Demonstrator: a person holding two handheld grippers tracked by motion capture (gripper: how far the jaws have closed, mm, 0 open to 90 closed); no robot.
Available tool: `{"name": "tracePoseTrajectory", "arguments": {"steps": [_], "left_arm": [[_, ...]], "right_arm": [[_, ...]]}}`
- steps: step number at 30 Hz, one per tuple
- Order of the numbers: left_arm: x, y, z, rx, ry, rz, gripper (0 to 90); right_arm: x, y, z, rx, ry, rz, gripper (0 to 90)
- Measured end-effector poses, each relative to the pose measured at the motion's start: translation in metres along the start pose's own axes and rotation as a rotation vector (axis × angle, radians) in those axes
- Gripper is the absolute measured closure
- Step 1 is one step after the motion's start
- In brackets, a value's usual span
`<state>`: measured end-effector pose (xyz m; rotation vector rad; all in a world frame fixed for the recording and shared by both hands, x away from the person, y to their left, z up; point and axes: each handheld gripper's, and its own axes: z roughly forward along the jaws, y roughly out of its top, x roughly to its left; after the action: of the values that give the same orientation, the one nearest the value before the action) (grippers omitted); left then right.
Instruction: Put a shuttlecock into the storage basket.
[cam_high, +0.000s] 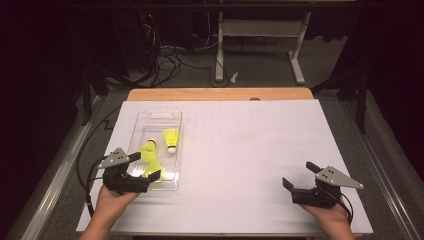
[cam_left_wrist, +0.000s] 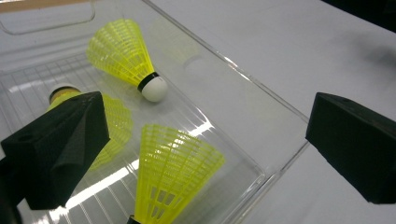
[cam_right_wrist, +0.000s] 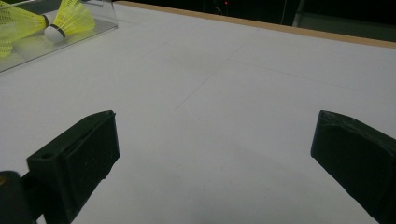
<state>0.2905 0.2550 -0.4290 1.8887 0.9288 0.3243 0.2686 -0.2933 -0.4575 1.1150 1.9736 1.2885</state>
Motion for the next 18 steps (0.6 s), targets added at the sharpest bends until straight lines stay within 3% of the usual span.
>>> {"name": "tracePoseTrajectory", "arguments": {"steps": [4, 10, 18], "left_arm": [[-0.003, -0.002, -0.009, -0.053, -0.011, 0.01, 0.2], [-0.01, -0.006, -0.013, -0.075, -0.032, 0.046, 0.1], [-0.013, -0.009, -0.013, -0.089, -0.011, 0.04, 0.0]], "right_arm": [[0.001, 0.0, 0.0, -0.003, -0.005, 0.0, 1.3], [0.007, 0.002, -0.001, -0.019, 0.0, -0.005, 0.5], [0.013, 0.009, -0.008, -0.083, 0.003, -0.014, 0.1]]}}
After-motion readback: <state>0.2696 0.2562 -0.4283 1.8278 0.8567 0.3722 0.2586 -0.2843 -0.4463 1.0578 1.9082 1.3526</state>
